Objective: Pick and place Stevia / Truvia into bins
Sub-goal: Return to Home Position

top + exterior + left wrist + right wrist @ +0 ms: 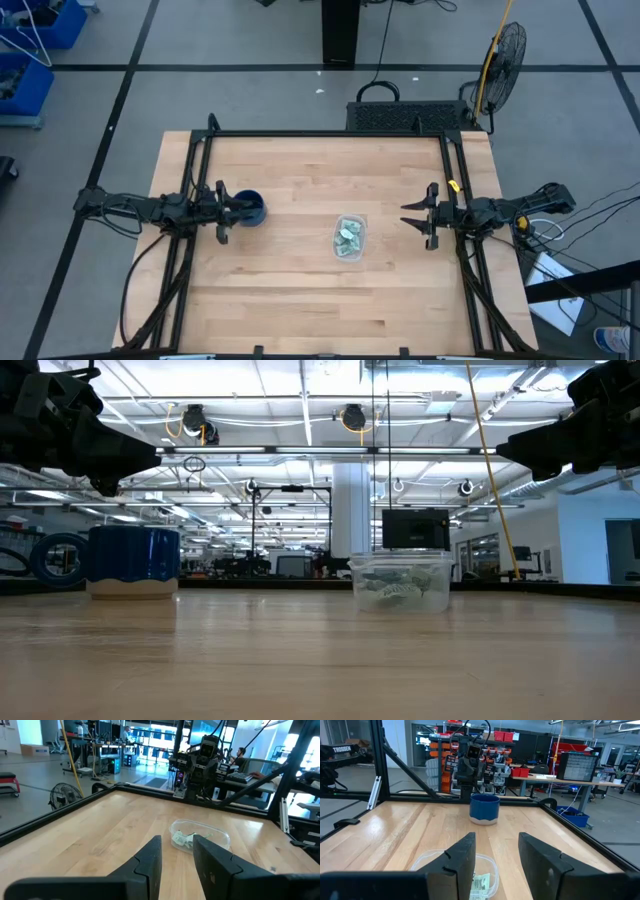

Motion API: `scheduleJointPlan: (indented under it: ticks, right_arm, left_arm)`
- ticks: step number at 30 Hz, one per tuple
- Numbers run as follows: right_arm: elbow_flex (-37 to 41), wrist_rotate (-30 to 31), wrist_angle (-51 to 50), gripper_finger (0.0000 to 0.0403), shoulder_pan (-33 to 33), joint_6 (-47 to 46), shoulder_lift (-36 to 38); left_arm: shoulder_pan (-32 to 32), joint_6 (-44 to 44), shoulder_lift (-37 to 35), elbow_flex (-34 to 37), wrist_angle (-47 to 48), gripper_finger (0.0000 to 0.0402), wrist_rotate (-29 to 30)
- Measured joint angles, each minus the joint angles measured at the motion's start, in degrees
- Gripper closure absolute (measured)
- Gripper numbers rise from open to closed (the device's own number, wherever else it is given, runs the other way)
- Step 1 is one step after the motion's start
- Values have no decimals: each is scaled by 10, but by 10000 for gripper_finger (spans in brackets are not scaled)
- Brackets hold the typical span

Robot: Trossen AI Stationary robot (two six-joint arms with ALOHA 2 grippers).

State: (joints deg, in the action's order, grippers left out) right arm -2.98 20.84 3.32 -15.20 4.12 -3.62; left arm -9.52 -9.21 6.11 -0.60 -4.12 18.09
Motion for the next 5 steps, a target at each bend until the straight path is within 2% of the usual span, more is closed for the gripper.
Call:
scheduleJointPlan:
  ticks: [5]
  right_arm:
    - [0,0,0,261,0,0,0]
  left_arm:
    - [0,0,0,0,0,286,0]
